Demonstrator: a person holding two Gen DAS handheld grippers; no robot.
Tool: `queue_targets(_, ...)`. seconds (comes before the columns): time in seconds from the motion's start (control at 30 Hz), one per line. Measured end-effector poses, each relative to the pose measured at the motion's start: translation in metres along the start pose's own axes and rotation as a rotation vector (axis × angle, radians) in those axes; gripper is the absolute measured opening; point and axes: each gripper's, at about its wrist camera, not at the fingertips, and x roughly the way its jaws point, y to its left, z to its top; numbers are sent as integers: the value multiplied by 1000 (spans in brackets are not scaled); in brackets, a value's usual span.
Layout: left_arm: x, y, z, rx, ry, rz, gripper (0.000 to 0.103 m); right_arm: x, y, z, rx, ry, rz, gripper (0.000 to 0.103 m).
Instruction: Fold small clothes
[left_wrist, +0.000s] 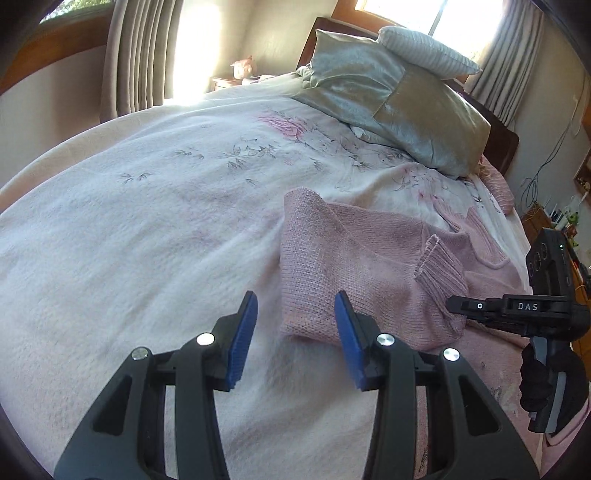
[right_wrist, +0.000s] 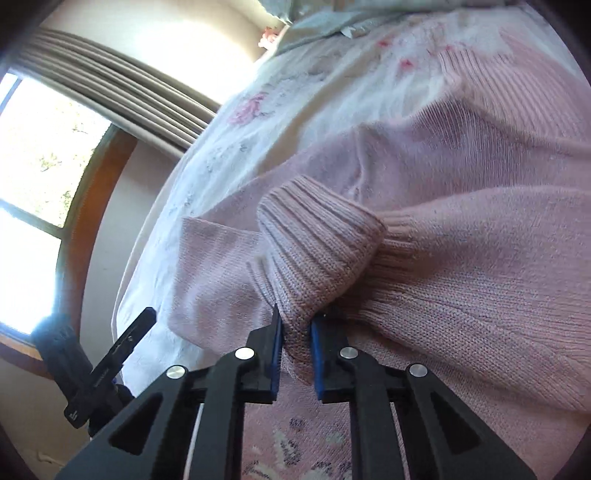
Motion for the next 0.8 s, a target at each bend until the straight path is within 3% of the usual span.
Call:
queue_targets(0.2,0,-25,6,15,-18,-26,42,-112,28,-9,-161,-179,-6,13)
queue_targets(0.3,8,-51,6,49,-14,-40,42,-159,15,-14,-185,-240,-70,13)
queue_targets(0.43,24,-82,1,82,7,-50,42,-203,-31,-22,-130,-282,-173,13)
queue_targets(0.57,43,-107,-4,135,22,-20,42,-221,-88,-31,-44,-287,-240,13)
queue_targets(0.7,72,-122,-8,190,78,40,42,-207,-143,-43,33,-237,-318,15)
queue_targets(0.8,86,-125,-11,222,118,78,42,-195,-173,-49,95,-191,-409,30)
